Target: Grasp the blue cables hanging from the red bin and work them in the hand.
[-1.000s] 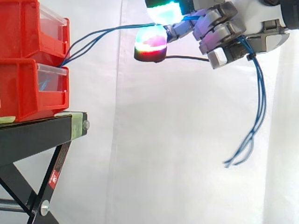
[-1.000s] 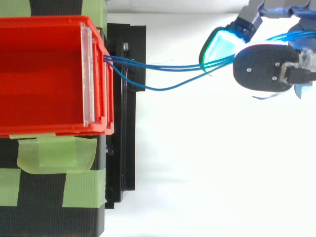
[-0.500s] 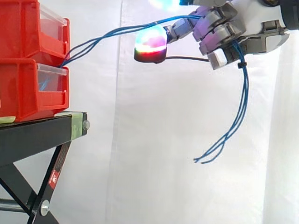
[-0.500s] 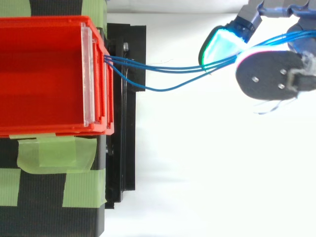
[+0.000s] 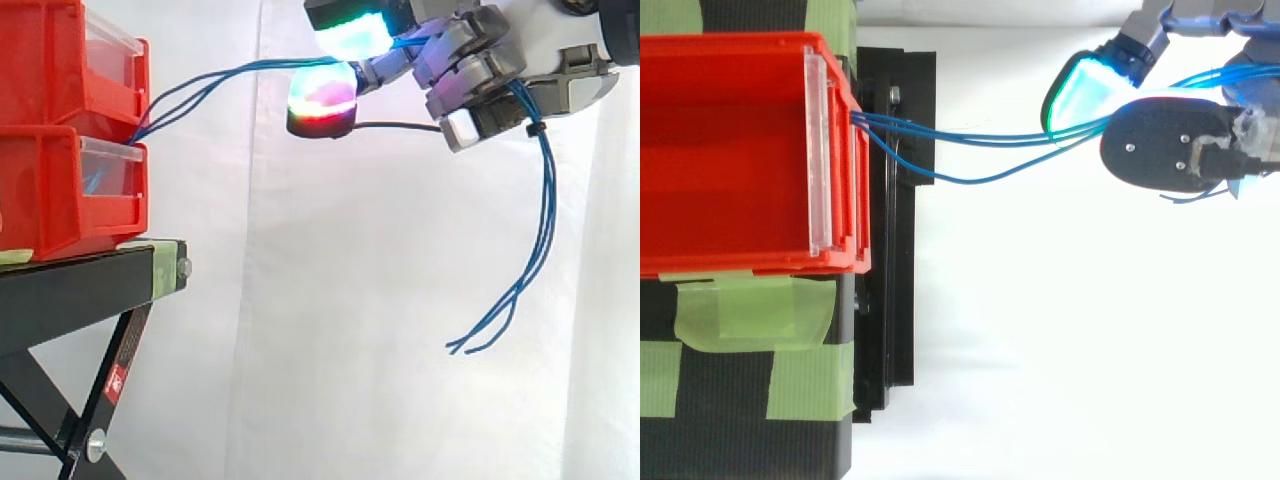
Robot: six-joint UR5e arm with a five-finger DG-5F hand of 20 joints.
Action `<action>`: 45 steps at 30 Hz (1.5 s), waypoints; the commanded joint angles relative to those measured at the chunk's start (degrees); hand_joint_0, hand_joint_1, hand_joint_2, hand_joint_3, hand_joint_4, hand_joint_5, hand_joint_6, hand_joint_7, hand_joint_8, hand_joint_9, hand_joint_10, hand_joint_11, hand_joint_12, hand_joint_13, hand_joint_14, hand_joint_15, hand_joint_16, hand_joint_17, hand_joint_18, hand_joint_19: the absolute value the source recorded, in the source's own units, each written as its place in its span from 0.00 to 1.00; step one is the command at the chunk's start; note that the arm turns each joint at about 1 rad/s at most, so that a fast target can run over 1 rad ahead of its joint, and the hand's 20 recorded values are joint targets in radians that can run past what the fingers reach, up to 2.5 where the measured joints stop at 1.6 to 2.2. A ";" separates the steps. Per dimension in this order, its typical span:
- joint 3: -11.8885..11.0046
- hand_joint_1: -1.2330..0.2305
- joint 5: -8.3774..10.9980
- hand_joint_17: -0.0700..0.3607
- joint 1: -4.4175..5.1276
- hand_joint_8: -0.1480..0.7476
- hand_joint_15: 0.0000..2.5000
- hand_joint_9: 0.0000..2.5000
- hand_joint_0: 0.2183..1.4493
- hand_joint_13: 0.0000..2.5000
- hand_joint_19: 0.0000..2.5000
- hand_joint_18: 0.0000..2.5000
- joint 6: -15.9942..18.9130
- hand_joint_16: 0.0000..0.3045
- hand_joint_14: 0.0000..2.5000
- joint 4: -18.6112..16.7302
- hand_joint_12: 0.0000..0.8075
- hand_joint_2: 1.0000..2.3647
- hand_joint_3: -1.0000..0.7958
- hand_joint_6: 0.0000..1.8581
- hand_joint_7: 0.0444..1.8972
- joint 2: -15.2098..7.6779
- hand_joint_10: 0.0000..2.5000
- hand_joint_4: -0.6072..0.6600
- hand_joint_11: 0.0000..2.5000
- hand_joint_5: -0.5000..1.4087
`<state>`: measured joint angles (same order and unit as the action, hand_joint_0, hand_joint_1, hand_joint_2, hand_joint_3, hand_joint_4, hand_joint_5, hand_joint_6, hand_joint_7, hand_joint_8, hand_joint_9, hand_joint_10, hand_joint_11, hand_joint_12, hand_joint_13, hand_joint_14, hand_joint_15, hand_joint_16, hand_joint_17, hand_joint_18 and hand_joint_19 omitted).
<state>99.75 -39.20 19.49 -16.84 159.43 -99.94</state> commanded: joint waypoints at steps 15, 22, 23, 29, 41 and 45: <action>0.01 0.42 0.00 0.47 0.02 0.69 0.81 0.62 0.57 0.68 0.23 0.80 -1.17 0.58 1.00 -1.49 0.77 0.02 0.40 0.01 0.64 -0.08 1.00 0.77 1.00 0.51; 0.01 0.43 0.00 0.45 0.29 0.71 0.81 0.59 0.53 0.66 0.23 0.76 -1.61 0.18 1.00 -2.02 0.78 0.02 0.29 0.01 0.63 -0.08 1.00 0.75 1.00 0.51; 0.01 0.42 0.00 0.46 0.29 0.71 0.81 0.59 0.56 0.66 0.23 0.76 -1.70 0.19 1.00 -2.02 0.79 0.02 0.36 0.01 0.63 -0.08 1.00 0.75 1.00 0.51; 0.01 0.43 0.00 0.47 0.37 0.71 0.83 0.57 0.50 0.64 0.23 0.75 -2.40 0.19 1.00 -2.99 0.79 0.01 0.27 0.01 0.62 -0.08 1.00 0.74 1.00 0.51; 0.01 0.40 0.00 0.47 0.46 0.71 0.82 0.58 0.57 0.65 0.23 0.77 -2.58 0.58 1.00 -2.99 0.80 0.02 0.43 0.01 0.61 -0.08 1.00 0.76 1.00 0.51; 0.01 0.41 0.61 0.53 0.46 0.67 0.83 0.59 0.57 0.67 0.20 0.83 -2.49 0.69 1.00 -3.25 0.75 0.01 0.59 0.01 0.60 -0.08 1.00 0.79 1.00 0.52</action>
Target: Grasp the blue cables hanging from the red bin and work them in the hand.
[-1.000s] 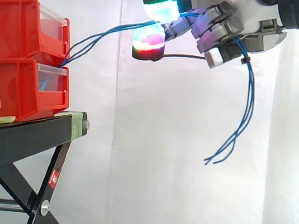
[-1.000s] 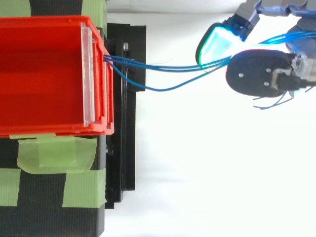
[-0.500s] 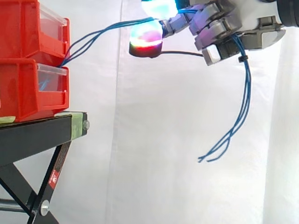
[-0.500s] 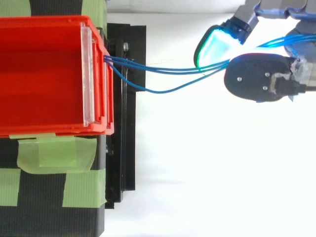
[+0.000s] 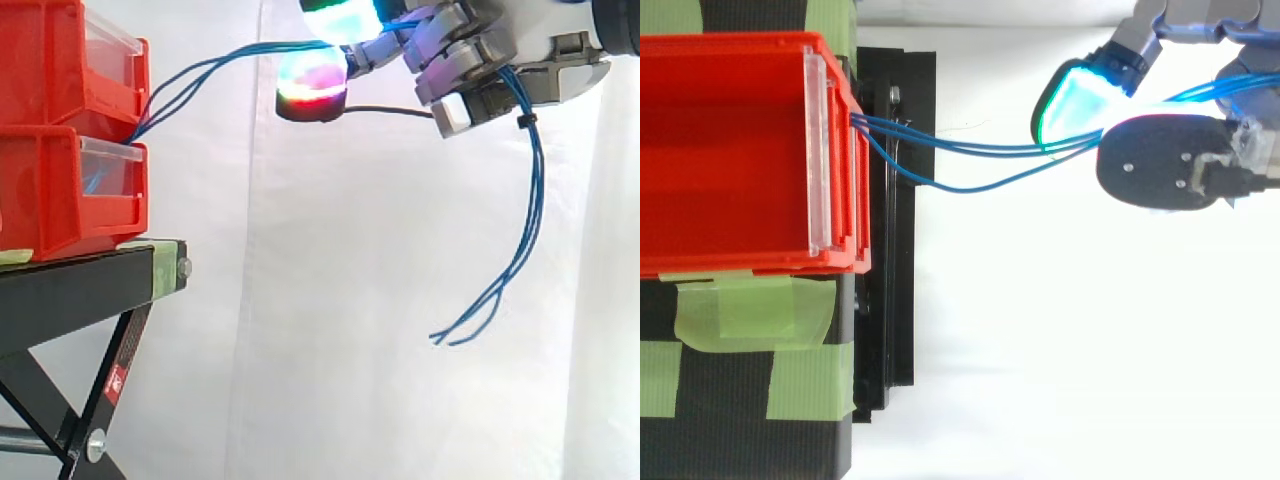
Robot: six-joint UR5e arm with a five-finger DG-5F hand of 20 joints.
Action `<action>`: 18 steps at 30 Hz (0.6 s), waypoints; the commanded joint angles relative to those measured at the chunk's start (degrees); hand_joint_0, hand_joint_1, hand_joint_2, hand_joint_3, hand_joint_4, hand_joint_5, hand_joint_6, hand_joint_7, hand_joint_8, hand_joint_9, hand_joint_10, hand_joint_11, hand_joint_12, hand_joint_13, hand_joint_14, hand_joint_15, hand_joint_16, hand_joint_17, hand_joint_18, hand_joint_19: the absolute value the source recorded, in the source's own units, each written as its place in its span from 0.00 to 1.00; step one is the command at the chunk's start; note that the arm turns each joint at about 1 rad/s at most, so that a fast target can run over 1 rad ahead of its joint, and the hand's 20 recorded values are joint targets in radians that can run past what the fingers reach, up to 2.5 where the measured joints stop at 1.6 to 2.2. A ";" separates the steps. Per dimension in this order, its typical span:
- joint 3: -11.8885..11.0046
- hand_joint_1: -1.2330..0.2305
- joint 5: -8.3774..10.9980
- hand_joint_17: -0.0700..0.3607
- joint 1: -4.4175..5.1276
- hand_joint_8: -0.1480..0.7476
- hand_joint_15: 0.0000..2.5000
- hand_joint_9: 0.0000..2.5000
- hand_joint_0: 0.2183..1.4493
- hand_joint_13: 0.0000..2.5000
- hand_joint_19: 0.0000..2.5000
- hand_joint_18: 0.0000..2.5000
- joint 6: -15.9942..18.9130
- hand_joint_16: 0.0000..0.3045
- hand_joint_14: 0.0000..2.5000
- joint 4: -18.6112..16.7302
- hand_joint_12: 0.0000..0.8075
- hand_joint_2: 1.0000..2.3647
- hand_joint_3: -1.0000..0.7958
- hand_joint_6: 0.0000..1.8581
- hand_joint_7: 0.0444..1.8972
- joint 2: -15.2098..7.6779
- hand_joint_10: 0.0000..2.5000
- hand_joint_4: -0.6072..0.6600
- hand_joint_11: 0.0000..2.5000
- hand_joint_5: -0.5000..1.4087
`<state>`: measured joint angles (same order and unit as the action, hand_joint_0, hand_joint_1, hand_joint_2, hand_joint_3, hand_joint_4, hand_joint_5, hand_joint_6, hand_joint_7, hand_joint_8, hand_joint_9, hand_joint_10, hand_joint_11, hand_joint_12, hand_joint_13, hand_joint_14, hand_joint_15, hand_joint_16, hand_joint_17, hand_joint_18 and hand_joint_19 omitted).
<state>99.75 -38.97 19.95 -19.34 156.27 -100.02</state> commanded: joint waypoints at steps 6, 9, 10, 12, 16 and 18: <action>0.00 0.40 0.73 0.49 0.09 0.68 0.82 0.57 0.61 0.65 0.22 0.78 0.01 0.61 1.00 -0.09 0.79 0.02 0.55 0.01 0.60 0.09 1.00 0.77 1.00 0.50; 0.00 0.41 0.73 0.52 0.09 0.67 0.82 0.58 0.58 0.66 0.20 0.81 0.01 0.67 1.00 -0.09 0.76 0.01 0.57 0.01 0.59 0.00 1.00 0.79 1.00 0.51; 0.00 0.42 0.73 0.50 0.09 0.68 0.82 0.58 0.53 0.65 0.21 0.79 0.01 0.64 1.00 -0.09 0.77 0.02 0.42 0.01 0.59 0.00 1.00 0.78 1.00 0.51; 0.00 0.44 0.73 0.46 0.09 0.70 0.82 0.57 0.53 0.64 0.23 0.74 0.01 0.18 1.00 -0.09 0.77 0.01 0.18 0.01 0.59 0.00 1.00 0.76 1.00 0.51; 0.00 0.40 0.73 0.49 0.18 0.68 0.83 0.56 0.60 0.65 0.22 0.77 -0.08 0.61 1.00 -0.09 0.80 0.02 0.55 0.01 0.59 0.00 1.00 0.77 1.00 0.50; 0.00 0.41 0.82 0.51 0.26 0.68 0.82 0.57 0.58 0.65 0.20 0.80 -0.25 0.66 1.00 -0.17 0.77 0.02 0.56 0.01 0.58 0.00 1.00 0.78 1.00 0.51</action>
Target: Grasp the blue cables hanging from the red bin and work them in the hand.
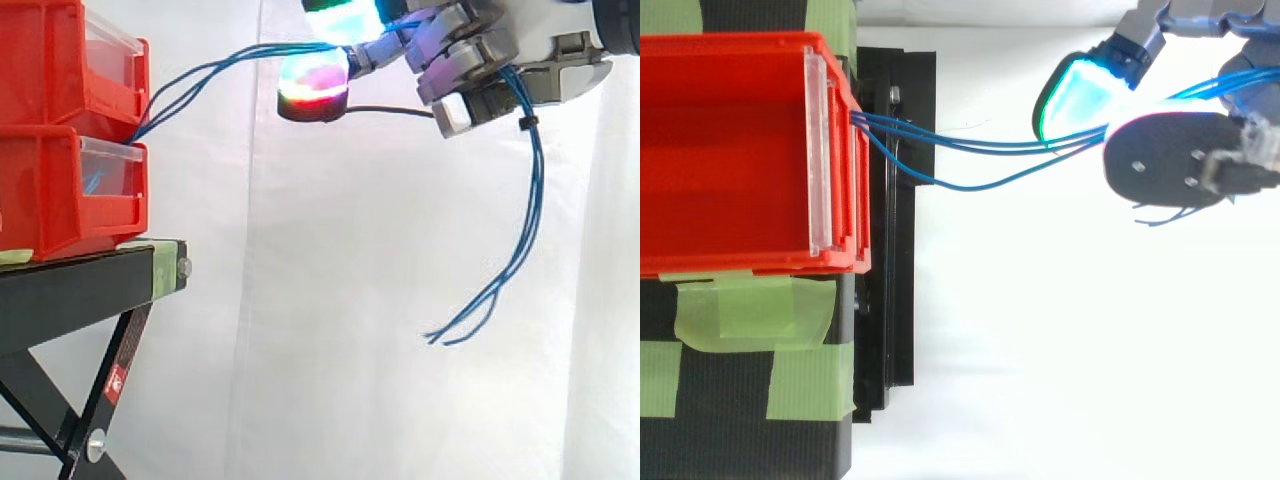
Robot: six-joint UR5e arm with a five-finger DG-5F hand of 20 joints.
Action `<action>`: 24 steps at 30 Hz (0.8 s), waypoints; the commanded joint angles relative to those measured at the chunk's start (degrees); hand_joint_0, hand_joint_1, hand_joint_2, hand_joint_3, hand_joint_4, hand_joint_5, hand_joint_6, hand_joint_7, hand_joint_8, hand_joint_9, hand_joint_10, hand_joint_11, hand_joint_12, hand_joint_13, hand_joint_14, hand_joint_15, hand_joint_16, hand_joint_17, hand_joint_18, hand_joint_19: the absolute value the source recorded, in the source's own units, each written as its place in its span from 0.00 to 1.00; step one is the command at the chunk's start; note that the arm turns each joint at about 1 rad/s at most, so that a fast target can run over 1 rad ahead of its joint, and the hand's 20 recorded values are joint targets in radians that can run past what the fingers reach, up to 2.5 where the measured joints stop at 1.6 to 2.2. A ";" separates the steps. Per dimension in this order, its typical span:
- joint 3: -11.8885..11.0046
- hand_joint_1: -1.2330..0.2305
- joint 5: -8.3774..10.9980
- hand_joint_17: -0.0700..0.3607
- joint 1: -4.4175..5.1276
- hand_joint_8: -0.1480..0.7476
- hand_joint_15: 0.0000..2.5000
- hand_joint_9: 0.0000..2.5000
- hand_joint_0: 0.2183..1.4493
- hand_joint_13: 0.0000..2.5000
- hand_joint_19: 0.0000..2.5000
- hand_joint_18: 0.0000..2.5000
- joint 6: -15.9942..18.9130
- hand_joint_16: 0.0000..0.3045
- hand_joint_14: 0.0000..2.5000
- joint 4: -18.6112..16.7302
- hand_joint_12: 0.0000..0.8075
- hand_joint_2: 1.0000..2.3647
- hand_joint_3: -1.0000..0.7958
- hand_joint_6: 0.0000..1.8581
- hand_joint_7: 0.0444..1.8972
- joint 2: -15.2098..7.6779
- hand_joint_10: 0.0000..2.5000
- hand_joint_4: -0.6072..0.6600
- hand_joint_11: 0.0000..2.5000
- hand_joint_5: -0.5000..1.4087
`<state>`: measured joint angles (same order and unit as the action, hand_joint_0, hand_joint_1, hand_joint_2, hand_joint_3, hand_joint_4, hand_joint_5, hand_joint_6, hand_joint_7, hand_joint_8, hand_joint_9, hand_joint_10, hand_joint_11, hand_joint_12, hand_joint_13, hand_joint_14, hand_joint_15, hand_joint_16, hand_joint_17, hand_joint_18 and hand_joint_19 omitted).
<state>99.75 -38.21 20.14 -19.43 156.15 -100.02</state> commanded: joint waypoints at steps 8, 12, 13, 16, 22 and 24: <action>0.00 0.41 0.15 0.49 0.07 0.70 0.83 0.56 0.60 0.64 0.21 0.77 -0.87 0.20 1.00 -0.67 0.79 0.02 0.57 0.01 0.58 0.00 1.00 0.77 1.00 0.50; 0.00 0.41 0.15 0.47 0.16 0.72 0.83 0.55 0.57 0.63 0.23 0.73 -0.87 0.19 1.00 -0.67 0.81 0.02 0.30 0.01 0.58 0.00 1.00 0.77 1.00 0.50; 0.00 0.40 0.15 0.47 0.16 0.72 0.83 0.54 0.60 0.63 0.24 0.73 -0.87 0.19 1.00 -0.67 0.81 0.02 0.41 0.01 0.58 0.00 1.00 0.76 1.00 0.49; 0.00 0.40 0.24 0.47 0.16 0.71 0.83 0.54 0.61 0.63 0.22 0.74 -0.87 0.20 1.00 -0.67 0.80 0.02 0.49 0.01 0.58 0.00 1.00 0.77 1.00 0.49; 0.00 0.42 0.77 0.48 0.25 0.71 0.83 0.54 0.50 0.62 0.22 0.74 -0.87 0.20 1.00 -0.67 0.79 0.01 0.15 0.01 0.58 0.00 1.00 0.77 1.00 0.49; 0.00 0.42 1.29 0.47 0.51 0.72 0.83 0.54 0.49 0.62 0.22 0.74 -0.70 0.19 1.00 -0.67 0.79 0.01 0.14 0.01 0.59 0.00 1.00 0.77 1.00 0.49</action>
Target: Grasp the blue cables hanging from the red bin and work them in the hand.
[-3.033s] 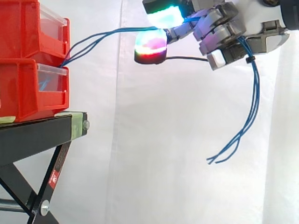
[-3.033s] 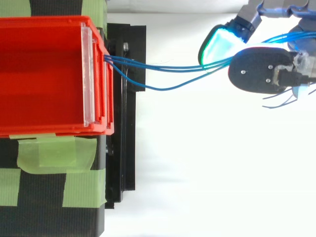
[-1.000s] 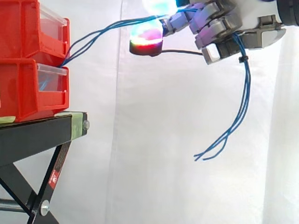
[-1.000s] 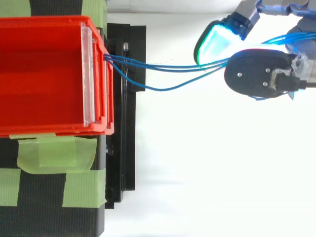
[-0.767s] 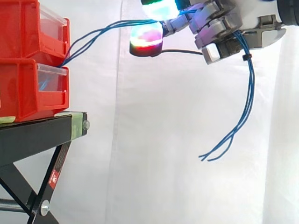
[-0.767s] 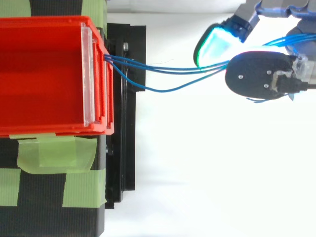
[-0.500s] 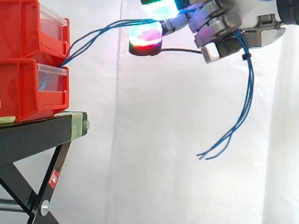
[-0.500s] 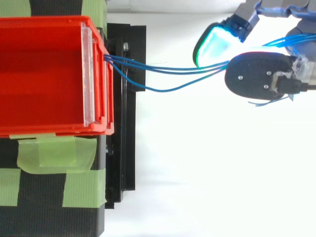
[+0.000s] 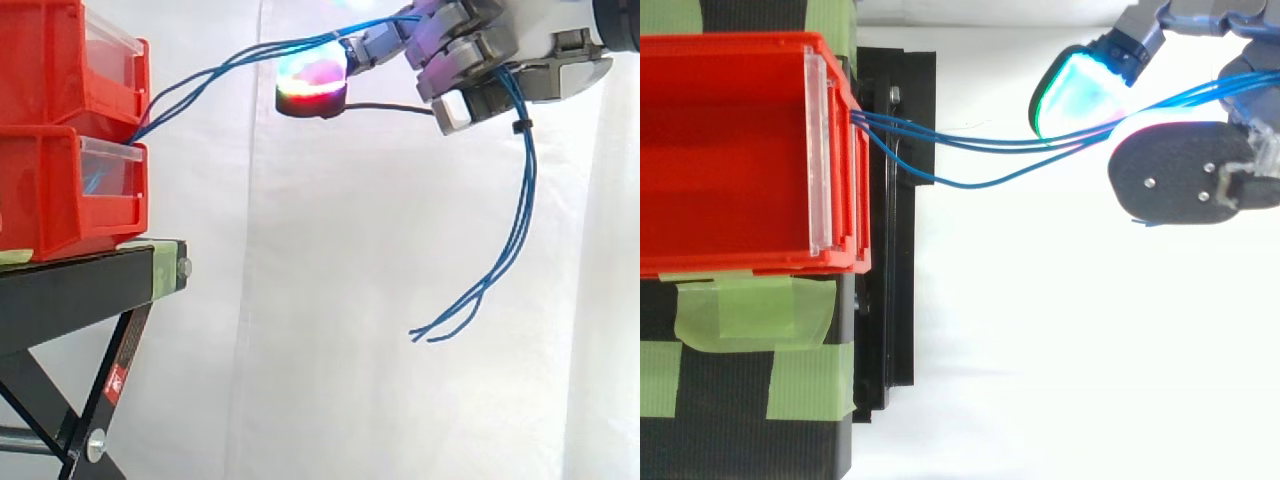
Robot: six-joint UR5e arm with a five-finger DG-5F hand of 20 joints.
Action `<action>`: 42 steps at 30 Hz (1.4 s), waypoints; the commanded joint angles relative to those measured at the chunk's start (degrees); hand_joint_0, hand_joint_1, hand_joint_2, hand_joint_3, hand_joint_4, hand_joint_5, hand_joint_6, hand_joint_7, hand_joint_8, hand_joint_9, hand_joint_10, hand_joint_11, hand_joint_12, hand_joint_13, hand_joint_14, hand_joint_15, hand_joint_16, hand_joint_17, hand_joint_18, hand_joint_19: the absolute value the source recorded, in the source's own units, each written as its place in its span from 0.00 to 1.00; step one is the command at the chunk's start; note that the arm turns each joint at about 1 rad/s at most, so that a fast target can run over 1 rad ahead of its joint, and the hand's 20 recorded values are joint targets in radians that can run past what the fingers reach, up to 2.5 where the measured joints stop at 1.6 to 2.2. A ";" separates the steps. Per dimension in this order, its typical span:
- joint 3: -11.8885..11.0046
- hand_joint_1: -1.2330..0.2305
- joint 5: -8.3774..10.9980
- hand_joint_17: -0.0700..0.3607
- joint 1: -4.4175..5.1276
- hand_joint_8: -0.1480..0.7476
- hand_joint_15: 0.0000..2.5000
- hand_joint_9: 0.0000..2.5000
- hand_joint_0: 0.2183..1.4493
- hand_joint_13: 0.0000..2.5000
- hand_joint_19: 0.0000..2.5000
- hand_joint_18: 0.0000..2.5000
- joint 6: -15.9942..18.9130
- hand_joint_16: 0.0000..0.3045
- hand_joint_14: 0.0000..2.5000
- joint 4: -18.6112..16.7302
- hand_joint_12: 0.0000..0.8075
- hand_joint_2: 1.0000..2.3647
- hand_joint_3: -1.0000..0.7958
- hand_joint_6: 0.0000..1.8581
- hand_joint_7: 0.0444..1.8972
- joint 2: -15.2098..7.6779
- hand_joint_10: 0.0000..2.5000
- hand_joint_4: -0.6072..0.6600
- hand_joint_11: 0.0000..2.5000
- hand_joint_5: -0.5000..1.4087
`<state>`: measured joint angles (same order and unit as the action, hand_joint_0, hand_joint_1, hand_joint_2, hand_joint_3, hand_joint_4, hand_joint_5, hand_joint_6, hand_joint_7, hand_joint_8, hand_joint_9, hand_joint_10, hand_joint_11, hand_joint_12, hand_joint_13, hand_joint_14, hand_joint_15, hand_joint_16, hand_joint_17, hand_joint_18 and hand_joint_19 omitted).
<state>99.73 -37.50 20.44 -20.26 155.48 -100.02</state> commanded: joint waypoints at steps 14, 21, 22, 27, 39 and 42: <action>-0.07 0.40 1.81 0.46 3.03 0.72 0.82 0.56 0.54 0.63 0.23 0.74 5.32 0.19 1.00 3.78 0.77 0.01 0.15 0.01 0.67 0.09 1.00 0.73 1.00 0.52; -0.07 0.38 1.81 0.46 3.55 0.70 0.83 0.56 0.55 0.64 0.24 0.76 6.72 0.19 1.00 4.83 0.78 0.01 0.21 0.00 0.75 0.09 1.00 0.70 1.00 0.55; -0.07 0.38 1.90 0.46 3.64 0.70 0.82 0.56 0.55 0.64 0.24 0.76 6.72 0.19 1.00 4.83 0.78 0.01 0.23 0.00 0.78 0.09 1.00 0.69 1.00 0.56; -0.07 0.37 2.17 0.46 3.64 0.70 0.82 0.57 0.52 0.64 0.24 0.76 6.55 0.19 1.00 4.75 0.79 0.02 0.43 0.02 0.82 0.09 1.00 0.65 1.00 0.58; -0.07 0.40 3.48 0.47 4.26 0.75 0.83 0.54 0.55 0.63 0.24 0.74 6.37 0.19 1.00 4.57 0.82 0.02 0.43 0.00 0.79 0.00 1.00 0.69 1.00 0.55; -0.07 0.40 3.57 0.51 4.26 0.70 0.83 0.51 0.59 0.62 0.20 0.74 6.37 0.22 1.00 4.57 0.82 0.02 0.67 0.00 0.74 0.00 1.00 0.71 1.00 0.51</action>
<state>99.67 -34.03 24.67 -13.85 160.07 -100.00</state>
